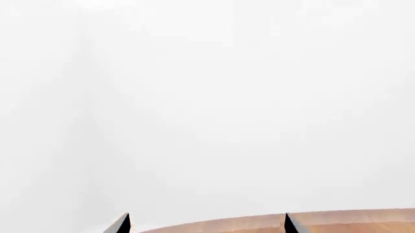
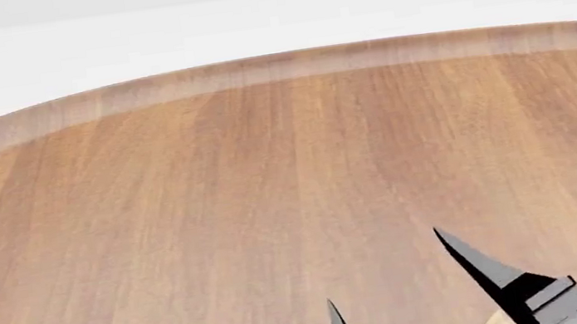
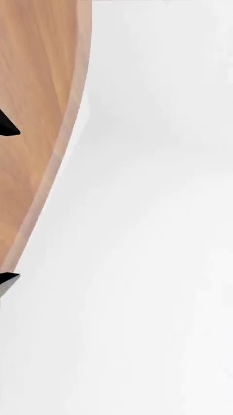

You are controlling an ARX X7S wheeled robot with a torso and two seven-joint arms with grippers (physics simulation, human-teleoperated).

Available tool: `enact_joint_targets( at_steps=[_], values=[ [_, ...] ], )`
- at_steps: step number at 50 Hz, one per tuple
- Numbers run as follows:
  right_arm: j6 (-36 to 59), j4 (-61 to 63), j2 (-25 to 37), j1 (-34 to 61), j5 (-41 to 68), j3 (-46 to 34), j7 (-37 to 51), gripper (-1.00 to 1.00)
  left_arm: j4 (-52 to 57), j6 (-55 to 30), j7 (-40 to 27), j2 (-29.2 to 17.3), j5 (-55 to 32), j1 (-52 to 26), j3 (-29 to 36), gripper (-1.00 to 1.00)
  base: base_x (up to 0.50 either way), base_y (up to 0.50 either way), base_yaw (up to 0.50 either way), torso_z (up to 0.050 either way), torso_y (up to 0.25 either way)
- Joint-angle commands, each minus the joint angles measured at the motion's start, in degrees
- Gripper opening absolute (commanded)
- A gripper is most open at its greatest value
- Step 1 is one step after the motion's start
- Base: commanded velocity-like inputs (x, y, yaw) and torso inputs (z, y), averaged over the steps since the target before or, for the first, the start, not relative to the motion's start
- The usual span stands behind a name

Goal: Put the chocolate pudding to the left of the plate.

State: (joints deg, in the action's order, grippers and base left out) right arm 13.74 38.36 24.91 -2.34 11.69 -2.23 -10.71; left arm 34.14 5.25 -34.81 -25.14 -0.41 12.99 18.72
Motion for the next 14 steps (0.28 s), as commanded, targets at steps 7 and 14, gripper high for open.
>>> enact_joint_targets(
  at_steps=[7,14],
  values=[
    [-14.6,18.4,-8.7,-22.2,-4.5,7.1,11.3,1.00,15.0,7.2,-4.6,-3.1,6.6,12.6,-3.1,1.00,0.00,0.00,0.00,0.000,0.000],
    [-24.2,19.0,-11.1,-28.9,-8.8,5.7,12.1,1.00,15.1,10.6,-5.3,-3.7,7.8,14.6,-3.2,1.00,0.00,0.00,0.00,0.000,0.000]
  ],
)
